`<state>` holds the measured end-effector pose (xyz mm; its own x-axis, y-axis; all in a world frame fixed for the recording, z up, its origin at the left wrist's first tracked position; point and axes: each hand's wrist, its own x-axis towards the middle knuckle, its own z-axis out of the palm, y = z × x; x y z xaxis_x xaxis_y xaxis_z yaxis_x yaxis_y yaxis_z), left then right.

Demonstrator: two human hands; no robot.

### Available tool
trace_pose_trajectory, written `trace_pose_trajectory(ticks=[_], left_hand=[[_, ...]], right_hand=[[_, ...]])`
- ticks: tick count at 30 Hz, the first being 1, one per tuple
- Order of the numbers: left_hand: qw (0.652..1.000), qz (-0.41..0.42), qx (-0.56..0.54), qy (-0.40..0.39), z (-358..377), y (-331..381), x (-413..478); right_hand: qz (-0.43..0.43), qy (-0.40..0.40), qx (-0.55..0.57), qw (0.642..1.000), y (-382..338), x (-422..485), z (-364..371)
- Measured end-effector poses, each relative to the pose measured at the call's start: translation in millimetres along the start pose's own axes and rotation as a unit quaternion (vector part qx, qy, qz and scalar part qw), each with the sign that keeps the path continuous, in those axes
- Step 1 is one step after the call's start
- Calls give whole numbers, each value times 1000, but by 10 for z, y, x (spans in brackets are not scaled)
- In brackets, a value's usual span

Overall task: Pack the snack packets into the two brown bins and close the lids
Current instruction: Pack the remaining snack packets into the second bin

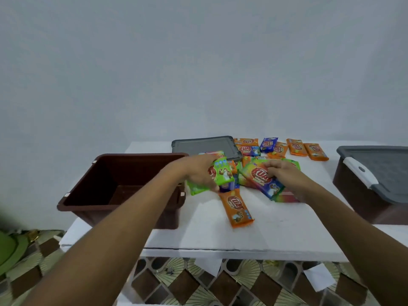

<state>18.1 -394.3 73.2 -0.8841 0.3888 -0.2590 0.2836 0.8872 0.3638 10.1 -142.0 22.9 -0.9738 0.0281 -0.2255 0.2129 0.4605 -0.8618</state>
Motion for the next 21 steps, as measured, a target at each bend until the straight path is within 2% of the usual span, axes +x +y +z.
trace_pose_trajectory(ticks=[2,5,9,11,13,14,17,21], left_hand=[[1000,1,-14,1,-188,-194,-149],[998,-46,-34,22,-420,-656,-384],[990,-126,-57,36,-585,-1401,-575],[991,-133,-29,22,-598,-1708,-657],[992,-126,24,8,-538,-1936,-704],[991,-121,54,0,-484,-2032,-710],[990,-99,98,-18,-296,-2277,-665],[983,-38,179,-24,-139,-2439,-540]], right_hand=[[-15,-15,-3,1000,-244,-37,122],[-41,-68,-26,996,-649,-107,443],[-142,-81,-136,977,-1079,-113,923],[-156,-90,-153,972,-1275,-93,1173],[-167,-133,-187,959,-1433,-77,1434],[-183,-146,-236,943,-1501,-67,1587],[-233,-131,-426,864,-1588,5,2061],[-229,-125,-569,780,-1430,139,2451]])
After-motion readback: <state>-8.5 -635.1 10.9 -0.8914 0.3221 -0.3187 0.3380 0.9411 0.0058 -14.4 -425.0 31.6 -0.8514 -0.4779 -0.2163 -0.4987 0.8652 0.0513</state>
